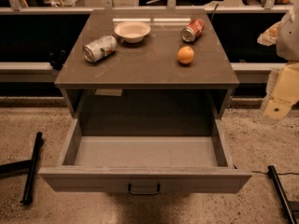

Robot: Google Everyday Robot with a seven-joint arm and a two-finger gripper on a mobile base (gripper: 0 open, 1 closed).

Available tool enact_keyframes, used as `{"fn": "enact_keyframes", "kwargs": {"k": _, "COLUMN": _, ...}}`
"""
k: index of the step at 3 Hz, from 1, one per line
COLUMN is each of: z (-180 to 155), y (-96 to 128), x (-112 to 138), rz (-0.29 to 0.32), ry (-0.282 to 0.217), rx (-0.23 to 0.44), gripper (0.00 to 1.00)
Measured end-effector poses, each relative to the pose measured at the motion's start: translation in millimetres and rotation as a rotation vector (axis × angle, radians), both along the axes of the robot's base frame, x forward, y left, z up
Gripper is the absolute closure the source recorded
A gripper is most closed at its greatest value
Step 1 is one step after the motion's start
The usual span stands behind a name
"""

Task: Place orange into top drawer

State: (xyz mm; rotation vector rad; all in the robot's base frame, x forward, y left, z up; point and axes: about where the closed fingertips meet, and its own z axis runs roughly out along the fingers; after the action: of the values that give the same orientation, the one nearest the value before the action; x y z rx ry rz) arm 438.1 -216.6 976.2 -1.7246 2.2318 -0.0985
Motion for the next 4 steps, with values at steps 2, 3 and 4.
{"fn": "enact_keyframes", "kwargs": {"k": 2, "z": -27, "y": -10, "x": 36, "rz": -0.059, "ry": -0.022, "rx": 0.108, "gripper": 0.00}}
{"fn": "enact_keyframes", "kwargs": {"k": 3, "z": -55, "y": -16, "x": 73, "rz": -0.124, "ry": -0.075, "rx": 0.213, "gripper": 0.00}}
{"fn": "enact_keyframes", "kwargs": {"k": 4, "z": -77, "y": -9, "x": 121, "rz": -0.176, "ry": -0.114, "rx": 0.366, "gripper": 0.00}}
